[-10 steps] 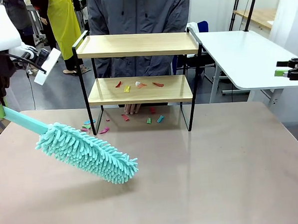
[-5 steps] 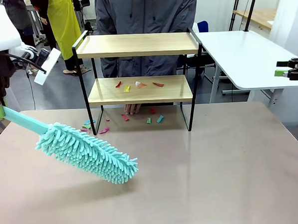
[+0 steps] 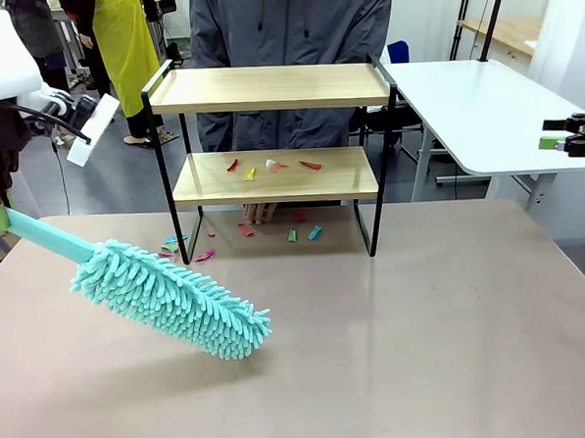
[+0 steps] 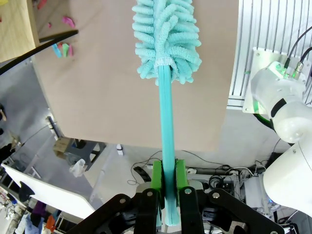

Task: Clean the shelf.
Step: Clean the specific section of the Shelf indicated by the human with the Duster.

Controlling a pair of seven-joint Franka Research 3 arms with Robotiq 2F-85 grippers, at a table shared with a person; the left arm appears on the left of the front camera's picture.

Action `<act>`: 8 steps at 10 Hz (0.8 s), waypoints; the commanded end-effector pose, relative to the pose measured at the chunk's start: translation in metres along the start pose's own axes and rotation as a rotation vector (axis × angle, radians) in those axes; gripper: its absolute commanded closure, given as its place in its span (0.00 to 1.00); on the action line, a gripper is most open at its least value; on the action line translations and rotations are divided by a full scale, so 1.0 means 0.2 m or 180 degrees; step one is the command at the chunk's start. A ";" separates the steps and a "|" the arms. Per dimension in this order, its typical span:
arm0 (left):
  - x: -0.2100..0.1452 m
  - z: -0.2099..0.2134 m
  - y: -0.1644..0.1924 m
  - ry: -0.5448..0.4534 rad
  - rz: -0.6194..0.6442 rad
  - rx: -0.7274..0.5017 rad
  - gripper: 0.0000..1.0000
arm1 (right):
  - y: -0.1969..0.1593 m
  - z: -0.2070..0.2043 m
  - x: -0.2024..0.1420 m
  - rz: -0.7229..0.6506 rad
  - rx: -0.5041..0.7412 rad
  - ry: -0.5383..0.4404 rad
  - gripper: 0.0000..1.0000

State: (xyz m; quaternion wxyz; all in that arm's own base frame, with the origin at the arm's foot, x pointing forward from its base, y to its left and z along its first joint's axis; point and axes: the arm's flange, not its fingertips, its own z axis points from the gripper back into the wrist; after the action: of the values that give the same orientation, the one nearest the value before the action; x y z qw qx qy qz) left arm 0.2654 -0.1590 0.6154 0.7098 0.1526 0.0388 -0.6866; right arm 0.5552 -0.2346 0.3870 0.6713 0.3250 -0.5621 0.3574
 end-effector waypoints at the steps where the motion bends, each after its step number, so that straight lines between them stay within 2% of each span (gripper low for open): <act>1: 0.00 0.00 0.00 0.0000 0.0000 0.0000 0.87 | 0.00 -0.01 0.01 0.0012 -0.0004 0.0011 0.00; 4: 0.18 0.09 -0.02 -0.0642 0.0452 -0.0188 0.87 | 0.00 -0.01 0.01 0.0012 -0.0004 0.0011 0.00; 6: 0.38 0.15 0.00 -0.0670 0.1131 -0.0277 0.87 | 0.00 -0.01 0.01 0.0012 -0.0004 0.0011 0.00; 8: 0.67 0.21 0.03 -0.0751 0.1774 -0.0560 0.87 | 0.00 -0.01 0.01 0.0012 -0.0004 0.0011 0.00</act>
State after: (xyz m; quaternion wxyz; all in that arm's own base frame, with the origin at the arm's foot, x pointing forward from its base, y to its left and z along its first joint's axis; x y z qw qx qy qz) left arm 0.2632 -0.2743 0.6151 0.8513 0.0298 -0.0239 -0.5233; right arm 0.5553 -0.2346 0.3870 0.6713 0.3250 -0.5621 0.3574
